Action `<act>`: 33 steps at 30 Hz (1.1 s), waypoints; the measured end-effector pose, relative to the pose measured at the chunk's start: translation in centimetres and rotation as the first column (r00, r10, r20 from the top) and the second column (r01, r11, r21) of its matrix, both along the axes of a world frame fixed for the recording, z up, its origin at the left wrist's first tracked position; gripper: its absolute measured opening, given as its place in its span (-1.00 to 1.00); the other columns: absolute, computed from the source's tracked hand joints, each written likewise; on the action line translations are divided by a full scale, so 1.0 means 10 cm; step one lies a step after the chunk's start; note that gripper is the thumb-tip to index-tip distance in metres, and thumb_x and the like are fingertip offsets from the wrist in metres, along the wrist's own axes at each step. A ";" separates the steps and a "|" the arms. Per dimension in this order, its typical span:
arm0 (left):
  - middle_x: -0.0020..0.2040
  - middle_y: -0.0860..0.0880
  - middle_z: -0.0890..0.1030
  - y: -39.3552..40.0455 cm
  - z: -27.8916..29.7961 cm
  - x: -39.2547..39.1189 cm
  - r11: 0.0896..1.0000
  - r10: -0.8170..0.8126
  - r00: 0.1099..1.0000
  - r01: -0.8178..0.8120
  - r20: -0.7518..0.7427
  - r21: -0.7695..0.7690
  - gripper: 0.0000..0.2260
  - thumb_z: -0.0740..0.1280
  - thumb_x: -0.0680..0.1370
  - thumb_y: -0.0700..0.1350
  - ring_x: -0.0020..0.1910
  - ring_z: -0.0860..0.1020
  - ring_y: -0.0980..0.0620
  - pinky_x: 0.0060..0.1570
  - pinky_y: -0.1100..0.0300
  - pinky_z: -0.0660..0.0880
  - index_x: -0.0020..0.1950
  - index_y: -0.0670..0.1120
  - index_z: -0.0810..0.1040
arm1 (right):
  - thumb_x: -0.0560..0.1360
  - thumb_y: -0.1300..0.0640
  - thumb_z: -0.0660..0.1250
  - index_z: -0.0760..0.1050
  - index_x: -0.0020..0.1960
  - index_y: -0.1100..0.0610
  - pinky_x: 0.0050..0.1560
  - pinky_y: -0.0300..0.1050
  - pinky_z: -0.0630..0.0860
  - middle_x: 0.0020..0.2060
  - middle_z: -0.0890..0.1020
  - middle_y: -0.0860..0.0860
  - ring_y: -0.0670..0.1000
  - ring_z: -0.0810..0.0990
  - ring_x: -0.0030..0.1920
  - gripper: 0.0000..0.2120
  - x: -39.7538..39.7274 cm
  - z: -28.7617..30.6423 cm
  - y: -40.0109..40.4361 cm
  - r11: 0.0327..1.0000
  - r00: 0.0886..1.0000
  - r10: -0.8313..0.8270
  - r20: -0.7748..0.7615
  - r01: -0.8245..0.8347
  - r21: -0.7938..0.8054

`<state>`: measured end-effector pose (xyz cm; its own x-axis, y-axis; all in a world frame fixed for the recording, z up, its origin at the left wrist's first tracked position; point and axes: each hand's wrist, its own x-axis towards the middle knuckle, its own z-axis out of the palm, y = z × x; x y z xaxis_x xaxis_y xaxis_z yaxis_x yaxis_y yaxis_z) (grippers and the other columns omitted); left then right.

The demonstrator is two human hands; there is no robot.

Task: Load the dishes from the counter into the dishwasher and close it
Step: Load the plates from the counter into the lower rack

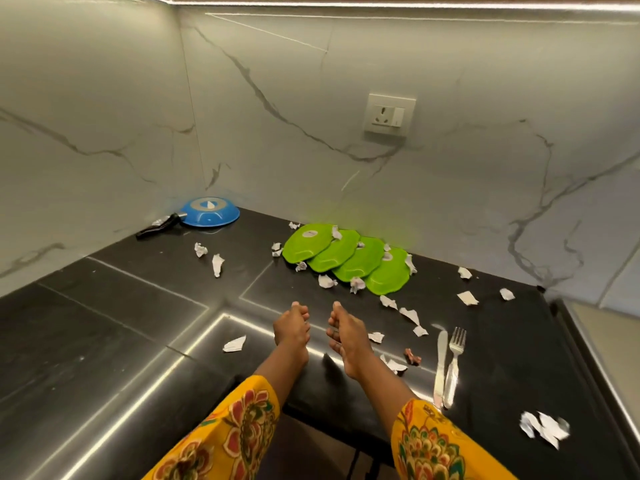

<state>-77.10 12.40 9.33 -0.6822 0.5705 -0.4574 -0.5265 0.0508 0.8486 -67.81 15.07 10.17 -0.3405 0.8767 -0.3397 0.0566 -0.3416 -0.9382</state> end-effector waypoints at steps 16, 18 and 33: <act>-0.24 -0.02 0.50 0.90 -0.03 -0.92 0.995 0.081 0.997 -0.081 0.008 -0.058 -0.71 0.13 0.64 -0.05 -0.34 0.41 0.06 -0.36 0.23 0.29 -0.23 -0.10 0.47 | 0.56 -0.03 0.22 0.48 -0.05 0.14 -0.19 -0.12 0.47 -0.18 0.48 0.11 0.11 0.53 -0.22 -0.77 -0.89 0.01 1.09 0.998 0.997 -0.005 -0.077 -0.001 -0.070; -0.27 -0.02 0.49 1.08 -0.05 -1.03 0.993 0.096 0.995 -0.094 0.016 -0.067 -0.71 0.13 0.63 -0.05 -0.37 0.39 0.06 -0.38 0.24 0.27 -0.23 -0.11 0.46 | 0.57 -0.03 0.21 0.50 0.09 0.17 0.08 0.05 0.51 0.06 0.56 0.22 0.17 0.57 0.08 -0.72 -0.97 -0.01 1.28 0.996 0.995 -0.013 -0.095 0.005 -0.084; -0.52 -0.02 0.48 1.98 -0.28 -1.56 0.992 0.127 0.962 -0.117 0.240 -0.053 -0.78 0.21 0.58 -0.07 -0.48 0.37 0.11 -0.61 0.33 0.26 -0.26 -0.08 0.39 | 0.58 0.00 0.20 0.40 0.31 0.18 0.29 0.08 0.37 0.34 0.43 0.18 0.25 0.40 0.34 -0.63 -1.43 -0.21 2.11 0.973 0.983 -0.045 -0.177 0.003 -0.232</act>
<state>-92.68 32.19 6.55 -0.6115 0.4688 -0.6374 -0.7204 0.0033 0.6936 -82.13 36.19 8.11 -0.3944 0.7909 -0.4679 -0.1160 -0.5480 -0.8284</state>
